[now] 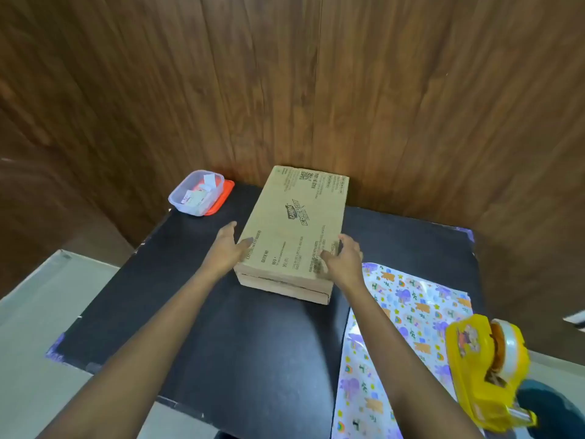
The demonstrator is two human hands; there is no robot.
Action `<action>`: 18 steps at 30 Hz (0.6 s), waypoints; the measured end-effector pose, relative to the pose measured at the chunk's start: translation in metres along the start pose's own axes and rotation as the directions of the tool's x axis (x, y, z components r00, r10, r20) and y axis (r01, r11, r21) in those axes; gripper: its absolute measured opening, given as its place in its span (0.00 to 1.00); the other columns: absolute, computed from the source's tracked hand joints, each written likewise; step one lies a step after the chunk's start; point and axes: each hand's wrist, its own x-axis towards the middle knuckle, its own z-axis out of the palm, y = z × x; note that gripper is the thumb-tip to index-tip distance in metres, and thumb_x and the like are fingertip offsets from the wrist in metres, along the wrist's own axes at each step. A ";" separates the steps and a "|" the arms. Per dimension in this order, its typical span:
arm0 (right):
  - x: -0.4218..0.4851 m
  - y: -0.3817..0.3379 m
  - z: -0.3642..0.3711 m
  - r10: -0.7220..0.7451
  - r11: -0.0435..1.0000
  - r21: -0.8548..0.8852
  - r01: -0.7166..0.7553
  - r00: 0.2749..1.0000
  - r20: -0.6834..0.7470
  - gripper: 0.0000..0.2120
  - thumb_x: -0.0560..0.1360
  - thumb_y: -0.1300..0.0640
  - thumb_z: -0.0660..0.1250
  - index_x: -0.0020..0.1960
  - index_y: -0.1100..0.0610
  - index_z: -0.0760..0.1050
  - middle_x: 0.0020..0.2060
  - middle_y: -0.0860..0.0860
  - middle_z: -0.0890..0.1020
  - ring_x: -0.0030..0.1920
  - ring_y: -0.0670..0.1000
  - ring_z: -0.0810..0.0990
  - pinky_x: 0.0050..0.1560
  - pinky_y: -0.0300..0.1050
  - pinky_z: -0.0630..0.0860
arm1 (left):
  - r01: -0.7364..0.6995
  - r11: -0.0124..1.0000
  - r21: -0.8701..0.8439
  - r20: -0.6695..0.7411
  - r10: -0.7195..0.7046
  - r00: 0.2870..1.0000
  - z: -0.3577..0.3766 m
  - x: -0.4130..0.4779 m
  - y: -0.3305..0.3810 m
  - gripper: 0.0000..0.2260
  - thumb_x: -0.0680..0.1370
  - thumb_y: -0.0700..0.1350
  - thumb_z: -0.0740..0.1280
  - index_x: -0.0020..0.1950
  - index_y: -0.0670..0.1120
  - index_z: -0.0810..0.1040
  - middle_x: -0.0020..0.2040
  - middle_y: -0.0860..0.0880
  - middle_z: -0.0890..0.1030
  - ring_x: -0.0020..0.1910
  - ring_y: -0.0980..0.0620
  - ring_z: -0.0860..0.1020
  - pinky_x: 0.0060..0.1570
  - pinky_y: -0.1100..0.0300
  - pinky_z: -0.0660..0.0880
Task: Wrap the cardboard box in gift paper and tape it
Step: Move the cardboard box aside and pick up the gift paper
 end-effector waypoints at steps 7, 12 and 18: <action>0.027 0.024 0.014 0.189 0.897 0.389 -0.209 0.978 0.089 0.39 0.73 0.55 0.71 0.76 0.56 0.52 0.71 0.52 0.67 0.68 0.53 0.69 0.65 0.45 0.66 | 0.123 0.961 -0.249 0.208 -0.071 0.976 0.007 0.041 -0.020 0.32 0.76 0.50 0.67 0.76 0.44 0.56 0.70 0.48 0.69 0.63 0.51 0.73 0.54 0.63 0.69; 0.035 0.041 0.028 0.140 0.795 0.557 -0.241 0.966 0.218 0.29 0.72 0.60 0.71 0.70 0.51 0.64 0.59 0.49 0.80 0.54 0.50 0.81 0.51 0.42 0.78 | 0.106 0.865 -0.490 0.368 0.095 0.925 0.012 0.051 -0.032 0.15 0.76 0.42 0.68 0.61 0.47 0.72 0.58 0.46 0.81 0.54 0.49 0.80 0.54 0.58 0.76; 0.016 0.030 0.035 0.014 0.743 0.650 -0.160 0.975 0.223 0.24 0.73 0.65 0.68 0.66 0.51 0.69 0.55 0.51 0.83 0.52 0.52 0.82 0.50 0.44 0.78 | 0.009 0.796 -0.605 0.315 0.229 0.921 0.008 0.035 -0.033 0.09 0.75 0.36 0.67 0.51 0.48 0.77 0.48 0.48 0.84 0.44 0.53 0.83 0.41 0.63 0.77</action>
